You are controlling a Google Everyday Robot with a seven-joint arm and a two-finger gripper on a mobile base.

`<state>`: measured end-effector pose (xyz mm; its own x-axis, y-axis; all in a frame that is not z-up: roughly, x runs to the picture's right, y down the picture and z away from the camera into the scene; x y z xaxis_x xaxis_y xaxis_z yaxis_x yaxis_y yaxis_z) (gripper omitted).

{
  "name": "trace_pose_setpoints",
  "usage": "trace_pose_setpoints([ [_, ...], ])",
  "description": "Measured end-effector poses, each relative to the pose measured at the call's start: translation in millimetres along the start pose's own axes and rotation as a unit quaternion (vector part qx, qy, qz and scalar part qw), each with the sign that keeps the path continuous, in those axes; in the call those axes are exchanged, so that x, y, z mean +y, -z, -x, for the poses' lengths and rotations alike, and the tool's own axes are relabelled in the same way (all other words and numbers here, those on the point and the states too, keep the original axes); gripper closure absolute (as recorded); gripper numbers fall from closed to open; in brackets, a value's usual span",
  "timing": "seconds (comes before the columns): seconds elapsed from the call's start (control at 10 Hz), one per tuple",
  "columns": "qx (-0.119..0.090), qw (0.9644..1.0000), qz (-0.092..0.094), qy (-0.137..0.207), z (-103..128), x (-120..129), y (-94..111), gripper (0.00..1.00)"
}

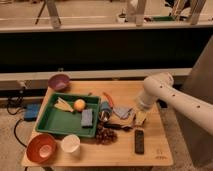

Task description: Wipe table surface with towel

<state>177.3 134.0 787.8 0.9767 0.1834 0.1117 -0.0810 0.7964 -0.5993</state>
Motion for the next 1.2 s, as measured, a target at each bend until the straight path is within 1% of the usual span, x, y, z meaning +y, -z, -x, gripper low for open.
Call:
trace_pose_setpoints([
  [0.4, -0.001, 1.0000, 0.005, -0.003, -2, -5, -11, 0.20],
  [1.2, -0.003, 0.9998, 0.016, -0.012, -13, -7, -29, 0.20],
])
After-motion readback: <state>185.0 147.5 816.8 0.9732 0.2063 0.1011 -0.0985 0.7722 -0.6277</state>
